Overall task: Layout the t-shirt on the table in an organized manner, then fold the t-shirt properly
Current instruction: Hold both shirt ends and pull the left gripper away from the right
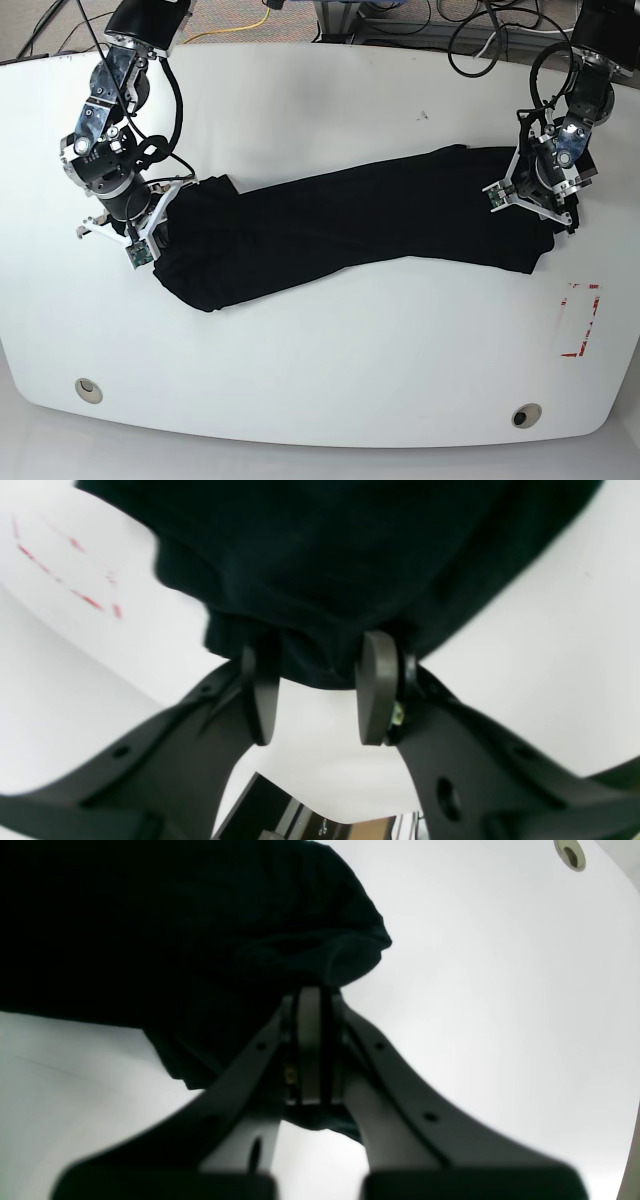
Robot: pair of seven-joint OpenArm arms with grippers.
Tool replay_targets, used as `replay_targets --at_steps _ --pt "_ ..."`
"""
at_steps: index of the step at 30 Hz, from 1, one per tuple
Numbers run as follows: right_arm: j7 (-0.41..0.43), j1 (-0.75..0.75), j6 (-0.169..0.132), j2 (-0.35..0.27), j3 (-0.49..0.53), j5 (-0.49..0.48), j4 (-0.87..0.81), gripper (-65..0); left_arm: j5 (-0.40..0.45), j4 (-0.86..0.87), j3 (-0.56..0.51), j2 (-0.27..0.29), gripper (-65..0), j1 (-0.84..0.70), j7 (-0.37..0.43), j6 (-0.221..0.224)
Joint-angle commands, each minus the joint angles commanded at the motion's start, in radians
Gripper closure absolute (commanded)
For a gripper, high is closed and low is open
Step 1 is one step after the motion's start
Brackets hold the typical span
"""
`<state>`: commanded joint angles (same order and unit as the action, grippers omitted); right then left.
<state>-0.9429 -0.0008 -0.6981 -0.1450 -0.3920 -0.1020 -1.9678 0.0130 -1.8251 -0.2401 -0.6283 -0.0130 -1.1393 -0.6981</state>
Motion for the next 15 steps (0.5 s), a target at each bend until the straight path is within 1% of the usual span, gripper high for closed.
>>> replay_targets --at_steps 6,10,15 --pt "0.000 0.000 0.000 0.000 0.000 -0.002 0.000 -0.3 0.000 0.006 0.000 0.003 -23.3 0.002 0.003 0.000" --pt "0.000 0.000 0.000 0.000 -0.002 -0.003 0.000 -0.3 0.002 0.006 0.000 0.026 -23.3 0.018 0.003 0.000" --pt "0.000 0.000 0.000 0.000 -0.002 -0.003 0.000 -0.3 0.002 0.008 0.000 0.028 -23.3 0.020 0.003 0.000"
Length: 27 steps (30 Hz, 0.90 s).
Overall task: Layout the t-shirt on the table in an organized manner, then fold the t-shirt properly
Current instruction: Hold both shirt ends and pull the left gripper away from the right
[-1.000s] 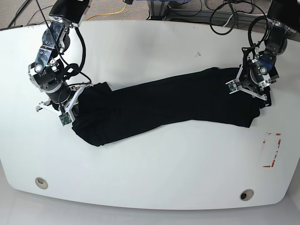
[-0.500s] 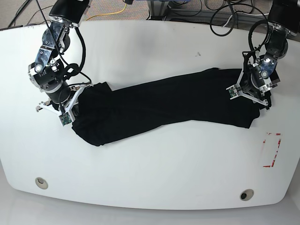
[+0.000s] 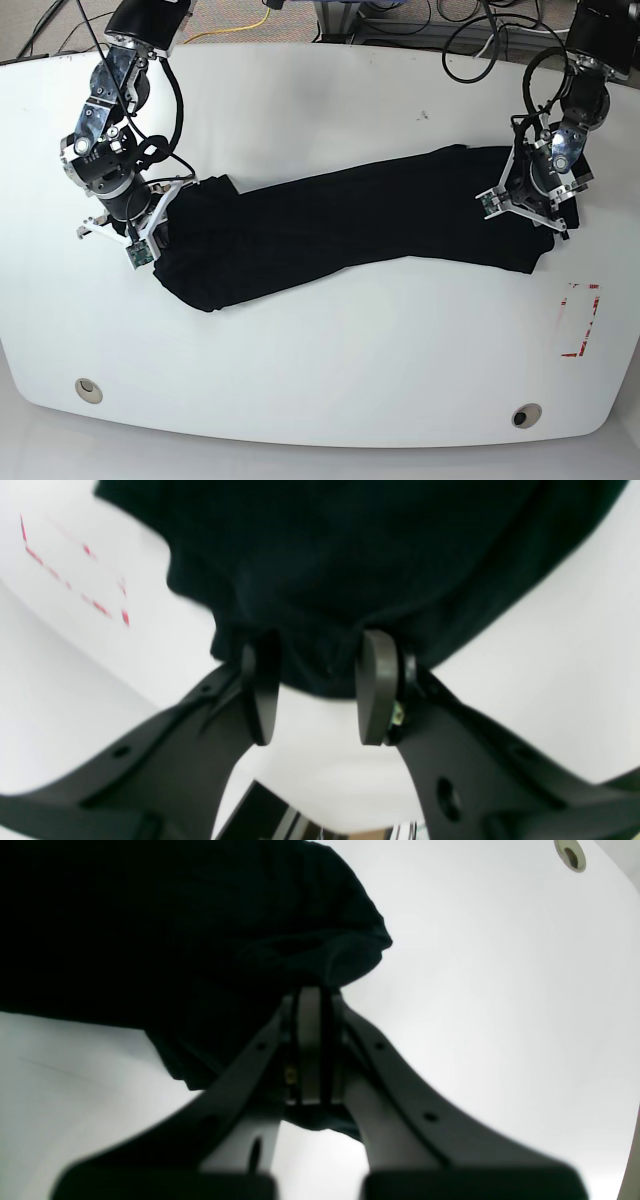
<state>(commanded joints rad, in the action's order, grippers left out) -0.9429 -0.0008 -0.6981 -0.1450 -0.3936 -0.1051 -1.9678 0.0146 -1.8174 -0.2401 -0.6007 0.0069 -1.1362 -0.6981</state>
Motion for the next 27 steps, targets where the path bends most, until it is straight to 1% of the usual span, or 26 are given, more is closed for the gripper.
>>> replay_targets --at_steps 9,16,18,22,25,27 --pt "0.000 0.000 0.000 -0.003 0.000 -0.002 0.000 -0.3 0.000 0.002 -0.028 0.002 -23.1 0.002 0.000 0.000" --pt "0.000 0.000 0.000 -0.003 0.000 -0.002 0.000 -0.3 0.000 0.021 -0.028 0.002 -22.8 0.002 0.000 0.000" --pt "0.000 0.000 0.000 -0.003 0.000 -0.002 0.000 -0.3 0.000 0.032 -0.028 0.002 -19.7 0.002 0.000 0.000" --pt "0.000 0.000 0.000 -0.003 0.000 -0.002 0.000 -0.3 0.000 0.044 -0.026 0.002 -8.1 0.002 0.000 0.000" --pt "0.000 0.000 0.000 -0.005 0.000 -0.002 0.000 -0.3 0.002 0.052 -0.026 0.002 -1.4 0.002 0.002 0.000" --pt "0.000 0.000 0.000 -0.005 0.000 -0.002 0.000 -0.3 0.014 0.057 -0.026 0.002 0.0 0.002 0.002 0.000"
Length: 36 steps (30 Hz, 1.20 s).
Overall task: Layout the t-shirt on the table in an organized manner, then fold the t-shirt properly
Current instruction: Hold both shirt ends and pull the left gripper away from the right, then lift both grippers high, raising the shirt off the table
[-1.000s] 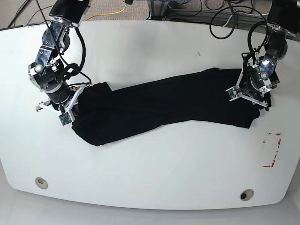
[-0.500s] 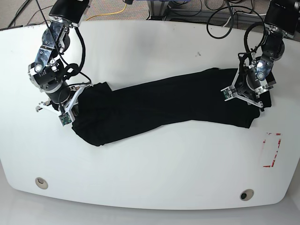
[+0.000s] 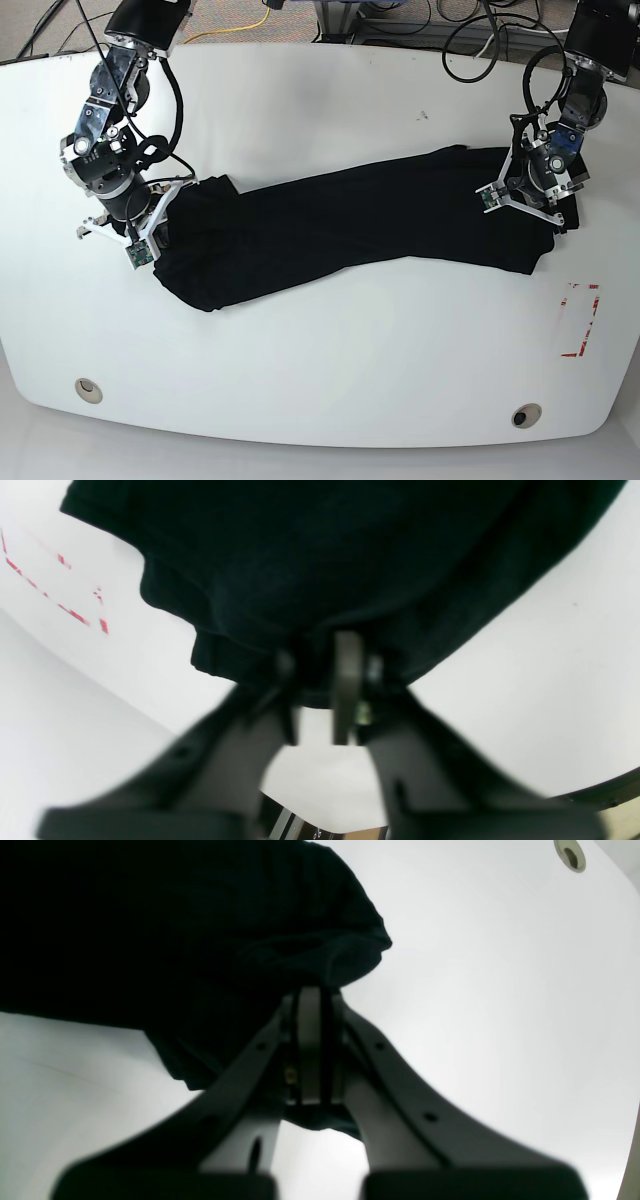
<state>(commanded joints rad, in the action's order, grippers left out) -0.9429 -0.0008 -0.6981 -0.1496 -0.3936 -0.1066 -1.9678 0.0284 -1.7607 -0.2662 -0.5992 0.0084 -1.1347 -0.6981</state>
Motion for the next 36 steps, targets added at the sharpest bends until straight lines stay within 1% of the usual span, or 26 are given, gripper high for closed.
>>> replay_targets --at_steps 5,11,21,26,28,32,36 --pt "0.000 0.000 0.000 0.000 0.000 0.000 0.000 -0.3 0.048 -0.002 0.000 0.002 -0.4 0.000 0.021 0.000" --pt "0.000 0.000 0.000 0.000 0.000 0.000 -0.003 -0.3 0.052 -0.026 0.008 0.002 -0.4 0.000 0.029 0.000" --pt "-0.002 0.003 0.000 0.000 0.000 0.002 -0.037 -0.2 0.051 -0.130 0.129 0.005 -0.4 0.000 0.031 0.000" --pt "-0.002 0.008 0.000 0.000 0.000 0.002 -0.046 -0.2 0.051 -0.203 0.250 0.058 -0.4 0.014 0.032 0.000" --pt "-0.002 0.014 0.000 0.000 0.000 0.002 -0.048 -0.2 0.051 -0.210 0.278 0.089 -0.3 0.054 0.032 0.000" --pt "-0.002 0.052 0.000 -0.002 0.000 0.006 -0.049 -0.2 0.051 -0.218 0.347 0.127 -0.3 0.124 0.032 0.000" --pt "-0.002 0.098 0.000 -0.040 0.005 0.006 -0.044 -0.2 0.052 -0.216 0.414 0.178 -0.3 0.216 0.032 0.000"
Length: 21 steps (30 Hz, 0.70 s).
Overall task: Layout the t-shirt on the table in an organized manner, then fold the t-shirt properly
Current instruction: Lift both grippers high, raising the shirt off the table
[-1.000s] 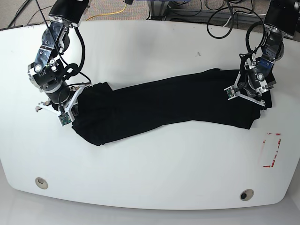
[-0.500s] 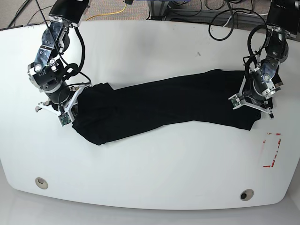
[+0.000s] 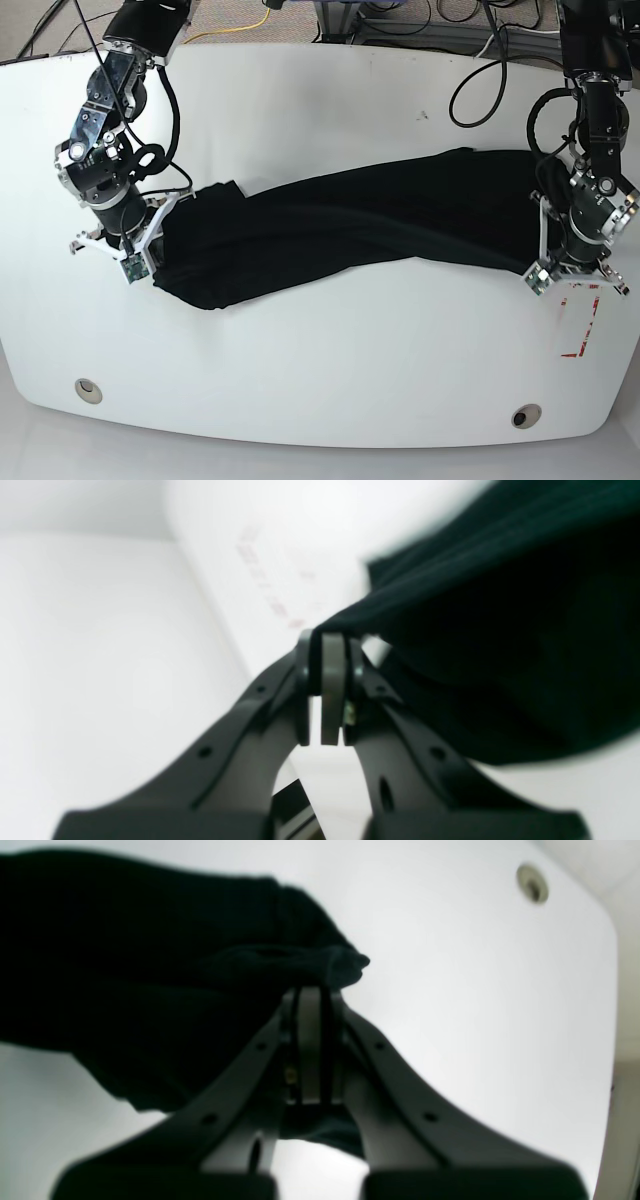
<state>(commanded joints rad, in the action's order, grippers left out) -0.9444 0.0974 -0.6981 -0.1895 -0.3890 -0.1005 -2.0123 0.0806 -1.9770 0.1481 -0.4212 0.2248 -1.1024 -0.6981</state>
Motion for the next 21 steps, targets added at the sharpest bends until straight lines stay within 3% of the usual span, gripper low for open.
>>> replay_targets --at_steps 5,8,21 --pt "-0.003 0.075 0.000 -0.009 0.003 0.000 0.006 -0.5 0.000 0.002 0.034 0.018 -0.3 0.104 0.000 0.000" --pt "-0.003 0.129 0.000 -0.014 0.003 0.002 0.037 -0.5 0.000 0.000 0.043 0.069 -0.3 0.161 0.006 0.000" --pt "-0.003 0.381 0.000 -0.106 0.063 0.002 0.195 -0.6 0.003 0.008 0.072 0.155 -0.4 0.425 0.029 0.000"
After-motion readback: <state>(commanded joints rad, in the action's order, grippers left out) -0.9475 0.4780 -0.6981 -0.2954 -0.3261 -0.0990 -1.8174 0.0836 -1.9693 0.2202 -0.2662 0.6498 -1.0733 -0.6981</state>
